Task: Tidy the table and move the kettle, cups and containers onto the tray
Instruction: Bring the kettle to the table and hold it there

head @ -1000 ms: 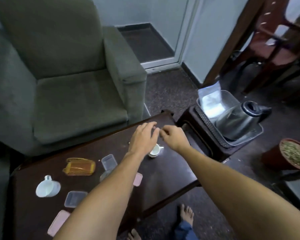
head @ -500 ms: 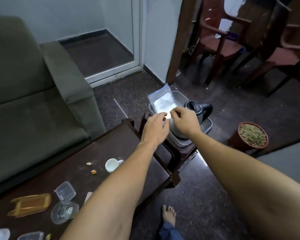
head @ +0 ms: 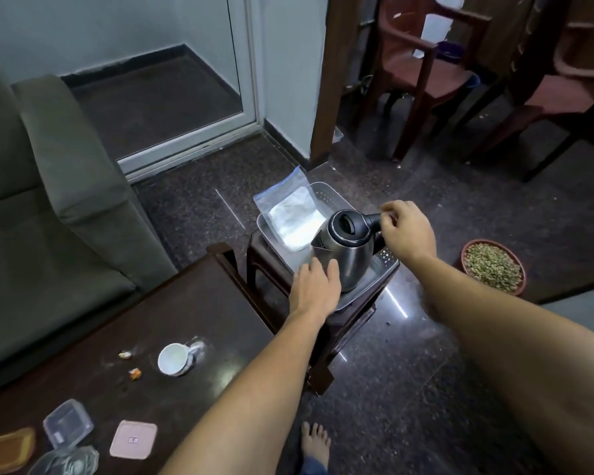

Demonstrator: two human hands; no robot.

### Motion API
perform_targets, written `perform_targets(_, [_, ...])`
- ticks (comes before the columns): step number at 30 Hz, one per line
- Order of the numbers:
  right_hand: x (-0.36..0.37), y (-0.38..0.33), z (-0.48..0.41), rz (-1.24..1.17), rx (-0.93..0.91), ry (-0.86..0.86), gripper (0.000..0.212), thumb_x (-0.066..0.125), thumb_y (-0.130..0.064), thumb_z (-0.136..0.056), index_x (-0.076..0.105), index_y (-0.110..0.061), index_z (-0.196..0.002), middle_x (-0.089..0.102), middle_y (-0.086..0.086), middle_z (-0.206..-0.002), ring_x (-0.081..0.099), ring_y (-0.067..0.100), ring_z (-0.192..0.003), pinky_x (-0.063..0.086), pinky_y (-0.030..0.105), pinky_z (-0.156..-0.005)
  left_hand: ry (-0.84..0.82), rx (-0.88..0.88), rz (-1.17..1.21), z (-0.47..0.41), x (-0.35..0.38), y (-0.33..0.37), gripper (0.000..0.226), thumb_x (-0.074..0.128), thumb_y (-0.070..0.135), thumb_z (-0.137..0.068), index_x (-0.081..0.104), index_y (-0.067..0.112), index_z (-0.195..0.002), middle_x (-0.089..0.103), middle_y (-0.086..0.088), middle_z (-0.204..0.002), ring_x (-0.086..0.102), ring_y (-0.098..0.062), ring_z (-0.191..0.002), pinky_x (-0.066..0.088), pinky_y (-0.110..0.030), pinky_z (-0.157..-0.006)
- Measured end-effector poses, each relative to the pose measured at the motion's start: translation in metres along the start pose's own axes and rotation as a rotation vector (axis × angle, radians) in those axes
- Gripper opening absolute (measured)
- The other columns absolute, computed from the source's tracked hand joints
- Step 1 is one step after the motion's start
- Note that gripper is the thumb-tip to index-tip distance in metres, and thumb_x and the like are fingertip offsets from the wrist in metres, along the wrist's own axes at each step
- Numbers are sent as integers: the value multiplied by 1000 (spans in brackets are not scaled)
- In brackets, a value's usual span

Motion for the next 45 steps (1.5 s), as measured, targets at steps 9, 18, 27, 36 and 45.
perform_targets(9, [36, 40, -25, 43, 9, -268, 55, 57, -55, -98, 57, -18, -139, 59, 12, -141, 50, 37, -129, 43, 45, -102, -110, -31, 236, -17, 45, 7, 86, 16, 65, -103, -16, 10, -160, -18, -9, -170, -11, -22, -159, -2, -40, -129])
perform_targets(18, [42, 52, -29, 121, -98, -328, 64, 47, -93, -71, 58, -30, -72, 51, -6, -83, 48, 23, -92, 42, 39, -78, 60, -52, 387, -59, 25, -2, 67, 19, 48, -109, 2, 16, -164, 2, 1, -173, 3, -13, -159, 3, -33, -128])
perform_targets(27, [88, 61, 1, -537, 217, -644, 65, 79, -71, -68, 74, -7, -59, 77, 16, -70, 72, 18, -67, 52, 29, -82, 35, -106, 501, -91, 9, -14, 70, 15, 57, -98, 40, 28, -156, 45, 4, -159, 47, -10, -136, 30, -29, -116])
perform_targets(36, [93, 49, 15, -695, 308, -322, 57, 87, -59, -59, 48, -21, -43, 41, 0, -44, 36, 14, -40, 32, 21, -39, 12, -9, 513, -87, -2, -1, 59, 27, 25, -103, 24, 33, -161, 33, 7, -166, 32, -14, -151, 25, -41, -125])
perform_targets(45, [86, 27, 27, -832, 290, -239, 53, 86, -52, -61, 46, -23, -40, 39, -3, -42, 37, 11, -36, 33, 21, -37, 60, 63, 469, -70, -19, 1, 77, 23, 30, -88, 17, 19, -164, 15, 4, -171, 13, -8, -156, 11, -33, -128])
Point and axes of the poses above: each hand's wrist, its own z-axis away from the middle knuckle, its own x-axis out of the palm, y = z × x, the point moved 6 cm from there along -z, towards the middle knuckle
